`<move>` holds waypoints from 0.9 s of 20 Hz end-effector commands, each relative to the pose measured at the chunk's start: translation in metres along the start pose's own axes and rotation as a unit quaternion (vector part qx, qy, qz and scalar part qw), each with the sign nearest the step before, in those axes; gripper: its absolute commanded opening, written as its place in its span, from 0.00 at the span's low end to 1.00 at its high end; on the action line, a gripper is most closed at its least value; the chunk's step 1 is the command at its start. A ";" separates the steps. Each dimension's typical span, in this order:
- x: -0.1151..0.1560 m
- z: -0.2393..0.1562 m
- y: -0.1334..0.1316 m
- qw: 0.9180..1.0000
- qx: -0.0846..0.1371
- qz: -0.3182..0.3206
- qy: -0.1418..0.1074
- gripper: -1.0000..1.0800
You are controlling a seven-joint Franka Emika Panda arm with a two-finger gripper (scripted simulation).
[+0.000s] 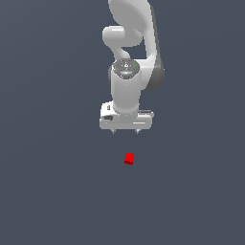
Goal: Pick up the red cube and move it to a goal position.
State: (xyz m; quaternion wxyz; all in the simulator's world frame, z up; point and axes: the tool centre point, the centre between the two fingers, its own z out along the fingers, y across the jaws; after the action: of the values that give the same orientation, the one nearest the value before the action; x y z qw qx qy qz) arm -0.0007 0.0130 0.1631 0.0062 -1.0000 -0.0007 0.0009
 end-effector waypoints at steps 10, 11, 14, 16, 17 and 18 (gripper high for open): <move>0.008 0.020 -0.003 1.000 -0.001 0.011 0.000 0.96; 0.010 0.025 -0.004 1.000 -0.001 0.013 0.000 0.96; 0.017 0.041 -0.007 1.000 -0.002 0.022 0.000 0.96; 0.022 0.054 -0.009 1.000 -0.002 0.030 0.001 0.96; 0.025 0.061 -0.010 0.999 -0.003 0.034 0.001 0.96; 0.028 0.069 -0.011 0.999 -0.003 0.038 0.001 0.96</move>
State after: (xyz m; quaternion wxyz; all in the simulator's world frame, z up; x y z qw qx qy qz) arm 0.0233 0.0231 0.1054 0.0035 -0.9995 0.0310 0.0003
